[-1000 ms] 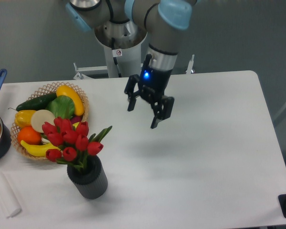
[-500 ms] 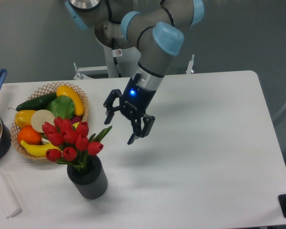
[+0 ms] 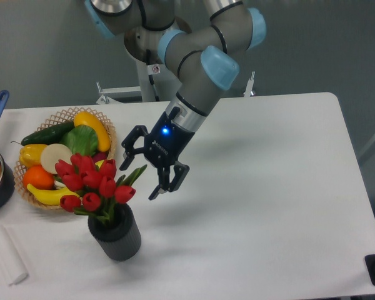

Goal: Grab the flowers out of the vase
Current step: 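Lower the gripper around the tulip stems just above the black vase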

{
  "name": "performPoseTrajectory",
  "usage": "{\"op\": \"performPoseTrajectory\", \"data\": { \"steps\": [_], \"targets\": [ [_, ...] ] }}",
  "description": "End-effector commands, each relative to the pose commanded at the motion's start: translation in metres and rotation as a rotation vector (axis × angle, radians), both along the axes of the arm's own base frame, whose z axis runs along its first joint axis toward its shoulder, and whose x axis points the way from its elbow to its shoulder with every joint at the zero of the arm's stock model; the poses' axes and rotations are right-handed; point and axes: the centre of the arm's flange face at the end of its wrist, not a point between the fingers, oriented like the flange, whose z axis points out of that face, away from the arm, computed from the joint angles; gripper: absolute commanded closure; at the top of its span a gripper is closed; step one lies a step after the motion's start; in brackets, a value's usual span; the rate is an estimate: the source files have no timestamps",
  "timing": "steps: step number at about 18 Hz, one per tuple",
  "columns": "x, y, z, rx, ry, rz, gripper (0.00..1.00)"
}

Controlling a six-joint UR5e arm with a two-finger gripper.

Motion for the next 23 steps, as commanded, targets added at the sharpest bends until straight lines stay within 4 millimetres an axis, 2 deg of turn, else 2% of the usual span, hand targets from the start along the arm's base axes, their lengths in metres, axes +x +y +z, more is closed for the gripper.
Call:
{"op": "performPoseTrajectory", "data": {
  "steps": [9,16,19,23],
  "targets": [
    [-0.002,0.01,-0.006,0.041,-0.016,-0.022,0.0],
    [0.001,0.04,-0.007,0.053,0.0,-0.067,0.0],
    [0.009,0.047,-0.016,0.044,-0.011,-0.086,0.0],
    [0.013,0.05,-0.016,0.045,-0.012,-0.093,0.0]
  ]
}}
